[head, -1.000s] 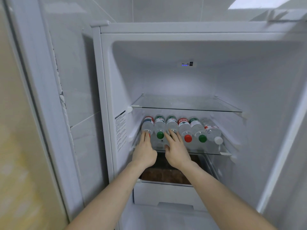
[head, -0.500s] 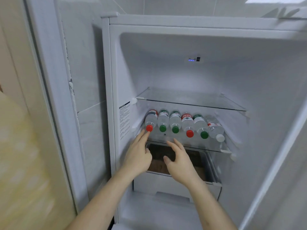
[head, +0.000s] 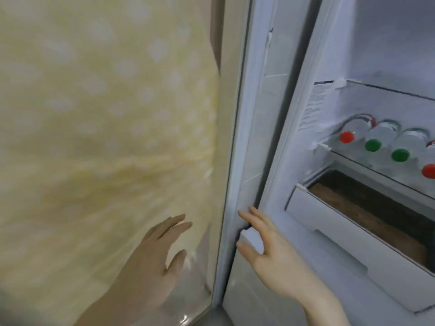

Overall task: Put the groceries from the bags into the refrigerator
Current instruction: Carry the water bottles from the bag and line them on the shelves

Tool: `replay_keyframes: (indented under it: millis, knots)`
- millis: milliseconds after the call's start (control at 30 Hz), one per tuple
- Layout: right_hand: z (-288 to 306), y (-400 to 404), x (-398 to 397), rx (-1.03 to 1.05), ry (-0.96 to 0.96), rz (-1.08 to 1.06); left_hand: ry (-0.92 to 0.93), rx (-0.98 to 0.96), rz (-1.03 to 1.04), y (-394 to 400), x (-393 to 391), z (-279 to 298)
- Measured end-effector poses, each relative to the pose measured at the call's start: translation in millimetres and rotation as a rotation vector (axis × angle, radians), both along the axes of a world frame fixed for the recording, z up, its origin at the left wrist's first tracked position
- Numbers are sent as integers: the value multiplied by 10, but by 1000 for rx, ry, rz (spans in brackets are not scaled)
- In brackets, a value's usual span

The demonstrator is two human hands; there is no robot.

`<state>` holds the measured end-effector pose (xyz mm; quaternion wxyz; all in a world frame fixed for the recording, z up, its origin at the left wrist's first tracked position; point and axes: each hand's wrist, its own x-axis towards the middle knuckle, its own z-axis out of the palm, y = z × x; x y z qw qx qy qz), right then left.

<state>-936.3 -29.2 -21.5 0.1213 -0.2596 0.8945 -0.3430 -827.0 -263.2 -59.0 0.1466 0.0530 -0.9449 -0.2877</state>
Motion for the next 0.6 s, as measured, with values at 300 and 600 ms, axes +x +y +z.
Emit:
replay_keyframes:
  millis: [300, 600]
  knots:
    - [-141, -1237, 1026, 115, -119, 582, -235, -44, 522, -580, 2224, -121]
    - [-11, -2408, 2345, 288, 27, 1027, -273, -35, 956, -807, 4051, -131]
